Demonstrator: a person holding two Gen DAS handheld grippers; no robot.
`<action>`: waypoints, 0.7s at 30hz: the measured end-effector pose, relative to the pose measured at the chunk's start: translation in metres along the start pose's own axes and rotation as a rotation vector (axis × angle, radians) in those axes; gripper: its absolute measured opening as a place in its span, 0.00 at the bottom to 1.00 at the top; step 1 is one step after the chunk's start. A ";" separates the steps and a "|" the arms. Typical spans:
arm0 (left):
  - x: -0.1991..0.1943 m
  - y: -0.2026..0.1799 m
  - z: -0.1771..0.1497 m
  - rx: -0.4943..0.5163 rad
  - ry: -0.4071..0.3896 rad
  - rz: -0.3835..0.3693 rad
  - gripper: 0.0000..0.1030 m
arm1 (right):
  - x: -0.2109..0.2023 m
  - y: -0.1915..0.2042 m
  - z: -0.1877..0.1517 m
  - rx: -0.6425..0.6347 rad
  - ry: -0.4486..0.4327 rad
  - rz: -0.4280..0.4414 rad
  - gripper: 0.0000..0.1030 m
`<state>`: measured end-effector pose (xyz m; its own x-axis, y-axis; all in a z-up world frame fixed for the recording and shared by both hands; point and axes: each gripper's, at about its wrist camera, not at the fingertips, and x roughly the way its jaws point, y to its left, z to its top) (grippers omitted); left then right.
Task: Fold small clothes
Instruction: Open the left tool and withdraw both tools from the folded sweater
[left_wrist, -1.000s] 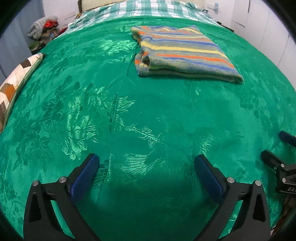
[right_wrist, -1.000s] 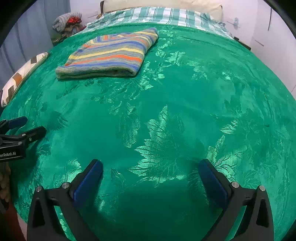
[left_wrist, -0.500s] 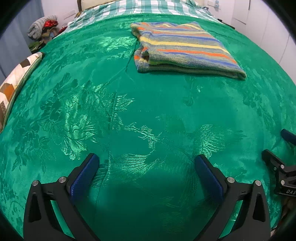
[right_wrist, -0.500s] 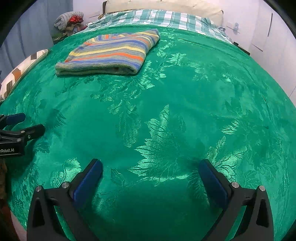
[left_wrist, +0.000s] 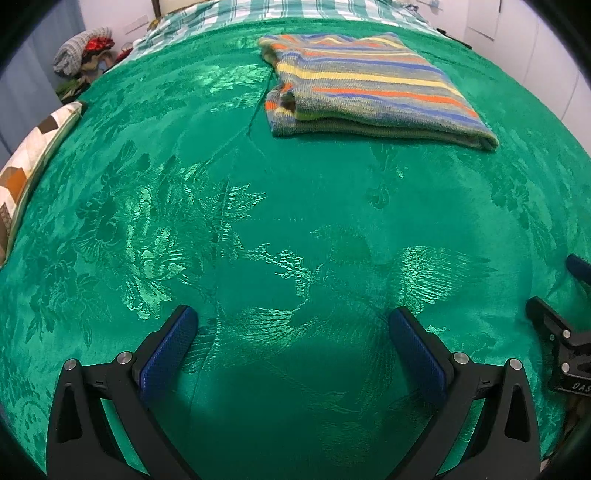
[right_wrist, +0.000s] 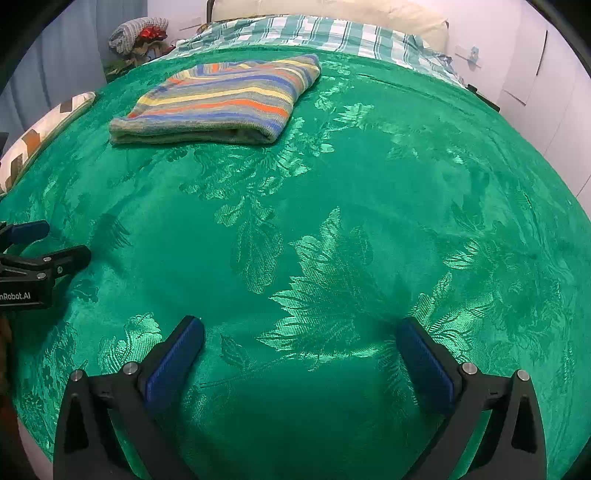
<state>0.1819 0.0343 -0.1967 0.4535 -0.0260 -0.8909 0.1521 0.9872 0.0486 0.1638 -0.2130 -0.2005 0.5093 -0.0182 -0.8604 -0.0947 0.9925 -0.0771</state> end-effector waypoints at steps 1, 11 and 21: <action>0.000 -0.001 0.000 0.001 -0.001 0.002 1.00 | 0.000 0.000 0.000 -0.001 0.003 -0.001 1.00; 0.001 0.002 0.006 -0.003 0.035 -0.001 1.00 | 0.002 0.003 0.003 -0.003 0.023 -0.016 1.00; 0.008 0.008 0.031 -0.002 0.199 -0.018 1.00 | 0.001 -0.001 0.015 0.052 0.119 -0.008 1.00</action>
<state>0.2140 0.0374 -0.1895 0.2677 -0.0120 -0.9634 0.1571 0.9871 0.0313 0.1768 -0.2119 -0.1937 0.4046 -0.0373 -0.9137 -0.0453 0.9971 -0.0608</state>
